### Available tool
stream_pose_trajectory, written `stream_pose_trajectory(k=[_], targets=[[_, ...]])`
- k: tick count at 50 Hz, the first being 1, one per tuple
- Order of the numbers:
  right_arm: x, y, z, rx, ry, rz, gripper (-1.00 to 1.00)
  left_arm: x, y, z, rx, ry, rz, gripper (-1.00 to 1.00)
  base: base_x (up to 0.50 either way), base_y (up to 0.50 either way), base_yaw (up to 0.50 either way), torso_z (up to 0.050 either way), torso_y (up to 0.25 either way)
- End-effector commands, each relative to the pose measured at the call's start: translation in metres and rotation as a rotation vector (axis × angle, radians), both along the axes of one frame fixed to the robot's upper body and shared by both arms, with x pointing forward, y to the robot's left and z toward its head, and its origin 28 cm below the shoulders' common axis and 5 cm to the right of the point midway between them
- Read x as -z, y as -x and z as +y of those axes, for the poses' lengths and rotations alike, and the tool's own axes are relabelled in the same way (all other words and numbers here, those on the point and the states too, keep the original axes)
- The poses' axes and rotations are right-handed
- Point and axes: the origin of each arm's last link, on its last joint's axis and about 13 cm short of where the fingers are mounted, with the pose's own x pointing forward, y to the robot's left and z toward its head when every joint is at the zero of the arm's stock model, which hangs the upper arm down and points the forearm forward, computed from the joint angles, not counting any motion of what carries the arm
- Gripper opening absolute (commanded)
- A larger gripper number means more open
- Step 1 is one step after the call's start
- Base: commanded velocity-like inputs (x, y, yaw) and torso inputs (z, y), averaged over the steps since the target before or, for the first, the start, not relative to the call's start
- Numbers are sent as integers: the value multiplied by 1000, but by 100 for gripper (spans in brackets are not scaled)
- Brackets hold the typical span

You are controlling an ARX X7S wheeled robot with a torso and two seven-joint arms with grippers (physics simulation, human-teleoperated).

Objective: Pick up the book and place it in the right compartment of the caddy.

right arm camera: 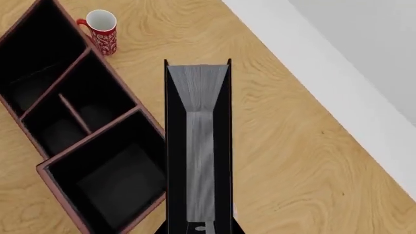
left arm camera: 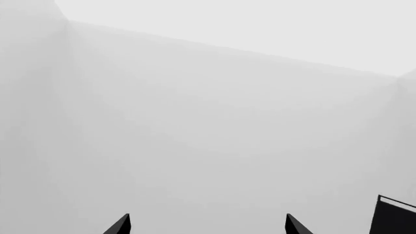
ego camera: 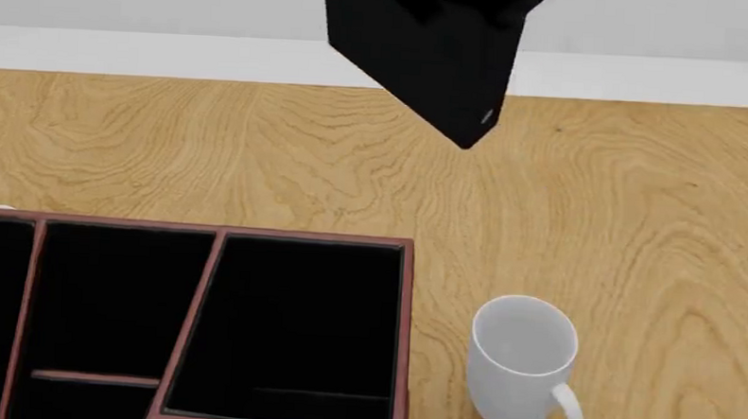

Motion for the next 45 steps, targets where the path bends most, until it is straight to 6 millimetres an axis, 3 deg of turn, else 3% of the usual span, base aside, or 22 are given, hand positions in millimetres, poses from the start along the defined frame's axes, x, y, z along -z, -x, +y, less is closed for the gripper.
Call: stream_pose_trajectory(k=[1,15,45], targets=[[-4,-9,29,-112,105,27,-100,1,0,0,1,5,2,100,0,0,0,0,0],[22,-12,52,-224,121,96,-100,4,4,2,0,16,7,100,0,0,0,0,1],[88,-26,61,-268,82,203,-100,9,3,3,1,21,19,100,0,0,0,1,1]])
